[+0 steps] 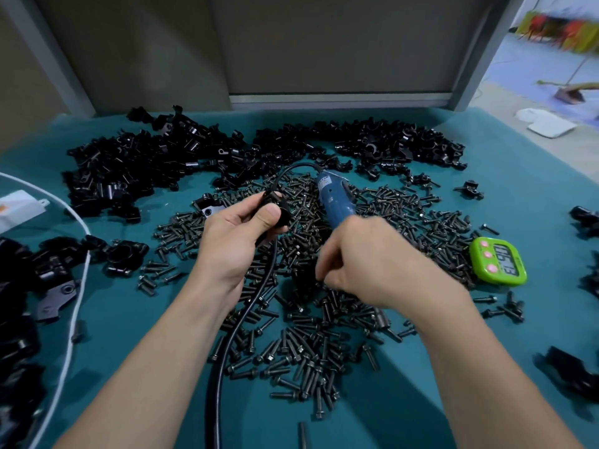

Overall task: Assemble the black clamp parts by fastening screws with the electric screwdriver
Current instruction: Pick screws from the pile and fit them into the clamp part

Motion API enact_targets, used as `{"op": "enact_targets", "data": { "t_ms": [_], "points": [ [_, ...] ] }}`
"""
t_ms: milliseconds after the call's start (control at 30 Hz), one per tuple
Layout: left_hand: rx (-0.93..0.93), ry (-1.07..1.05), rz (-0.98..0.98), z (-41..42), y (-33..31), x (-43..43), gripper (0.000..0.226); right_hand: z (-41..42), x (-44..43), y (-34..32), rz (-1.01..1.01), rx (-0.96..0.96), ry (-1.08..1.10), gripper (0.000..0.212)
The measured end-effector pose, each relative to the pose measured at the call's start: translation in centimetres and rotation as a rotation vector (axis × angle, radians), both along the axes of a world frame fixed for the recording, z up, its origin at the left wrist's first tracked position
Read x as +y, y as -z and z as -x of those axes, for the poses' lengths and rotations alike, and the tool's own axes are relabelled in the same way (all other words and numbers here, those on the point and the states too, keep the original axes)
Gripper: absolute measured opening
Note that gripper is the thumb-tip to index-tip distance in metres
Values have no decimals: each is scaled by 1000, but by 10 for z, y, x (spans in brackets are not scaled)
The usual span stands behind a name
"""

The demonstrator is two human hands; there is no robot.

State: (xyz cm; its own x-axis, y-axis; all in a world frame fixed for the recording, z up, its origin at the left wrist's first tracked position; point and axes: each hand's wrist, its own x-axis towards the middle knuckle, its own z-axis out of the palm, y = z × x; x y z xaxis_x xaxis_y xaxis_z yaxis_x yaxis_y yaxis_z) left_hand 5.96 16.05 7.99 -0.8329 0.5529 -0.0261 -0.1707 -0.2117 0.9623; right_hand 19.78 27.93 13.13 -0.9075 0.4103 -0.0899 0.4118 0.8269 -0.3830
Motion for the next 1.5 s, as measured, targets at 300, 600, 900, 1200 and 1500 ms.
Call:
{"op": "enact_targets", "data": {
  "t_ms": [300,600,900,1200,1500],
  "points": [
    [-10,-27,15,-1,0,-1,11,0,-26,11,-379,-92,-222,9],
    [-10,-14,9,1,1,-1,15,11,-23,5,-47,-77,-165,15],
    [109,87,59,2,6,-1,24,28,10,3,883,528,126,16],
    [169,260,-4,2,11,0,36,17,23,20,992,736,180,17],
    [188,246,-6,4,13,0,31,21,20,29,811,750,95,8]
  ]
}}
